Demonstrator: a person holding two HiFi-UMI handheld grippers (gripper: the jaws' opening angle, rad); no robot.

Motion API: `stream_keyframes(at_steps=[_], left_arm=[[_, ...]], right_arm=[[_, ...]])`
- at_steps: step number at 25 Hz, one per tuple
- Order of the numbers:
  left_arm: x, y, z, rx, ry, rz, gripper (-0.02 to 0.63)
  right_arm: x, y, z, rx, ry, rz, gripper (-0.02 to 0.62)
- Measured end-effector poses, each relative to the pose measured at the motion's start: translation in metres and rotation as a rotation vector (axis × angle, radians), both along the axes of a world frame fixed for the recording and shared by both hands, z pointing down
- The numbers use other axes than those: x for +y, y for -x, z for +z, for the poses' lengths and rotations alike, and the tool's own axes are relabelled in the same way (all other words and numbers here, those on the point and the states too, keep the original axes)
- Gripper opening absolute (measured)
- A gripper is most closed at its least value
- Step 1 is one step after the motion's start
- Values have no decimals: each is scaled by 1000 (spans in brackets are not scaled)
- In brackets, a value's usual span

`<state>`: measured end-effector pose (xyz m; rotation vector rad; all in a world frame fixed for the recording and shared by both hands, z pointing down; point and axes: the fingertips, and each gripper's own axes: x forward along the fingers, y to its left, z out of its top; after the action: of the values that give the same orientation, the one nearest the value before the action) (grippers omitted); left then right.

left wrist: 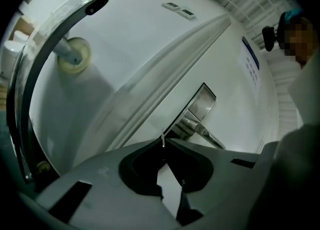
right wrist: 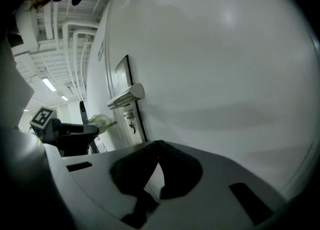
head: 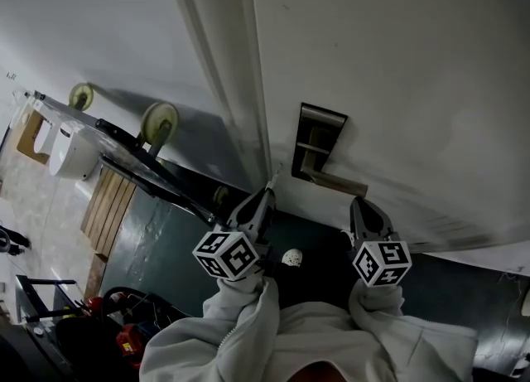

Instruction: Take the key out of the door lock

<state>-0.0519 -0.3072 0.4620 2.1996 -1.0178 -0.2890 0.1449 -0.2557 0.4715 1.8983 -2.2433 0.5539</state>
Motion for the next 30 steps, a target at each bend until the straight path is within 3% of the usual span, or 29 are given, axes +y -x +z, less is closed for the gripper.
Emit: stream_keyframes(at_steps=[13,18,30], left_arm=[[-3,9,-20,-346,-247,21,26],[2,12,-17,-415,-267,19,26],[3,21,-15,-450,-282,-8,26]], right_arm=[[7,-25,-22,70,-83,69,52],[10,-28,-33,108,-128,83,52],[12,-31,-38,146,-140,101,51]])
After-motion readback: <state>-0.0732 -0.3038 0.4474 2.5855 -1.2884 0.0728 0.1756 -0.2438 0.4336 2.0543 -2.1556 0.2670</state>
